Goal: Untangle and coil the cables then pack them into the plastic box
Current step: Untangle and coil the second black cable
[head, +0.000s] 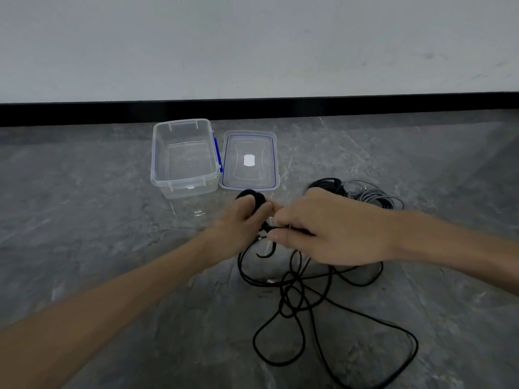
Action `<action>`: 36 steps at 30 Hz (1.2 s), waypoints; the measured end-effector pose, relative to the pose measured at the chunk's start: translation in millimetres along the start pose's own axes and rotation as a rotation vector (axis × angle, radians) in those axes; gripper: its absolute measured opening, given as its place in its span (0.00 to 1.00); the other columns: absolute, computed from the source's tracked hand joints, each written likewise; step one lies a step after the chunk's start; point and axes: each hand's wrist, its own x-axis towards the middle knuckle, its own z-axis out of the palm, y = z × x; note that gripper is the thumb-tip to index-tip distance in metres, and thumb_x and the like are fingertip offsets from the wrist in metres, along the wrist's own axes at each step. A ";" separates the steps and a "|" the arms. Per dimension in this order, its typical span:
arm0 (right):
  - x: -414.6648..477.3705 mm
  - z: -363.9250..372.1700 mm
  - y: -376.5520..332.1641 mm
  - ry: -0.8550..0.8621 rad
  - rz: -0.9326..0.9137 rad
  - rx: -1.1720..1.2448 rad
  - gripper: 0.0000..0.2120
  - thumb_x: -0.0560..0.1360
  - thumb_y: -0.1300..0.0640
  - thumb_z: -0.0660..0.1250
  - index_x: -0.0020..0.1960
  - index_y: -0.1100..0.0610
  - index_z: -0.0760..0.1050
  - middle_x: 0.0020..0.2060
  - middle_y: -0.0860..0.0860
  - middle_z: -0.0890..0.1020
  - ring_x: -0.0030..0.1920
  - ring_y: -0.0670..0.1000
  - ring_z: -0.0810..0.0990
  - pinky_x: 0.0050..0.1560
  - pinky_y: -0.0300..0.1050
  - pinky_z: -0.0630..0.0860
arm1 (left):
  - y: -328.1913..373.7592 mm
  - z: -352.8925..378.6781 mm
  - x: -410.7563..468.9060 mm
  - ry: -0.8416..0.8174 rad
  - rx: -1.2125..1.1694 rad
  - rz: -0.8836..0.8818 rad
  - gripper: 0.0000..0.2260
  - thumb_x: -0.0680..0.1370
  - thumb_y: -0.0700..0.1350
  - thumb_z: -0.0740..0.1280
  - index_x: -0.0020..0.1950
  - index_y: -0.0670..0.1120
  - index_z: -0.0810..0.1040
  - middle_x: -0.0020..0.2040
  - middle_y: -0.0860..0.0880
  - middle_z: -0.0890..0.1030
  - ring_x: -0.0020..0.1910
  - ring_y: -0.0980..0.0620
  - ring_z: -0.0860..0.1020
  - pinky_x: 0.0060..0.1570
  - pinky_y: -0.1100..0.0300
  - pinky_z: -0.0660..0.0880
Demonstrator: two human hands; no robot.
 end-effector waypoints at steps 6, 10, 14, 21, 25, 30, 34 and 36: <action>3.3 -14.5 13.7 0.021 -0.025 0.191 0.17 0.82 0.56 0.59 0.37 0.63 0.75 0.23 0.44 0.71 0.26 0.42 0.71 0.33 0.28 0.67 | 2.9 -7.0 -3.1 -0.262 -0.089 -0.033 0.20 0.77 0.51 0.64 0.48 0.32 0.73 0.39 0.46 0.77 0.40 0.51 0.75 0.47 0.56 0.72; 8.4 -22.7 32.2 0.123 -0.014 0.329 0.16 0.82 0.57 0.58 0.40 0.63 0.75 0.26 0.51 0.71 0.28 0.45 0.69 0.31 0.36 0.66 | 8.1 -10.6 -8.4 -0.384 -0.359 -0.059 0.12 0.83 0.43 0.55 0.48 0.40 0.75 0.43 0.41 0.85 0.46 0.49 0.82 0.51 0.60 0.77; 13.3 -21.4 52.8 0.212 0.074 0.493 0.15 0.82 0.57 0.58 0.40 0.63 0.74 0.26 0.50 0.67 0.27 0.47 0.66 0.30 0.39 0.68 | 20.3 -15.7 -11.9 -0.384 -0.499 -0.084 0.18 0.82 0.52 0.52 0.45 0.42 0.75 0.35 0.44 0.83 0.37 0.51 0.81 0.43 0.64 0.76; 18.9 -1.9 64.6 0.226 0.123 0.636 0.15 0.82 0.57 0.57 0.39 0.58 0.74 0.28 0.52 0.70 0.30 0.44 0.68 0.33 0.33 0.68 | 39.0 -6.9 -20.4 -0.395 -0.535 -0.045 0.10 0.75 0.50 0.61 0.43 0.44 0.73 0.26 0.53 0.72 0.29 0.55 0.76 0.44 0.63 0.73; 18.5 15.6 62.0 0.190 0.162 0.806 0.18 0.83 0.54 0.54 0.38 0.55 0.73 0.31 0.50 0.78 0.33 0.47 0.75 0.37 0.40 0.74 | 42.6 -5.9 -21.2 -0.358 -0.611 -0.074 0.10 0.75 0.48 0.63 0.43 0.43 0.77 0.24 0.54 0.71 0.28 0.56 0.74 0.45 0.61 0.69; 16.5 32.7 51.5 0.233 0.196 0.938 0.21 0.84 0.56 0.50 0.37 0.51 0.75 0.27 0.46 0.78 0.32 0.51 0.75 0.34 0.47 0.74 | 44.9 -4.6 -20.2 -0.310 -0.716 -0.100 0.09 0.72 0.47 0.65 0.38 0.45 0.82 0.31 0.51 0.78 0.31 0.55 0.76 0.45 0.61 0.73; 21.8 52.5 51.7 0.295 0.388 0.865 0.15 0.81 0.66 0.49 0.50 0.61 0.74 0.26 0.43 0.74 0.24 0.42 0.71 0.23 0.35 0.66 | 49.9 -1.8 -17.6 -0.225 -0.827 -0.140 0.07 0.75 0.42 0.65 0.45 0.44 0.83 0.37 0.48 0.84 0.35 0.55 0.81 0.46 0.63 0.78; 22.8 57.2 51.7 0.281 0.420 0.798 0.14 0.83 0.62 0.50 0.57 0.62 0.74 0.28 0.46 0.74 0.26 0.41 0.72 0.24 0.32 0.68 | 52.9 0.0 -19.0 -0.234 -0.891 -0.139 0.07 0.79 0.36 0.62 0.46 0.41 0.79 0.45 0.46 0.86 0.39 0.56 0.83 0.48 0.65 0.78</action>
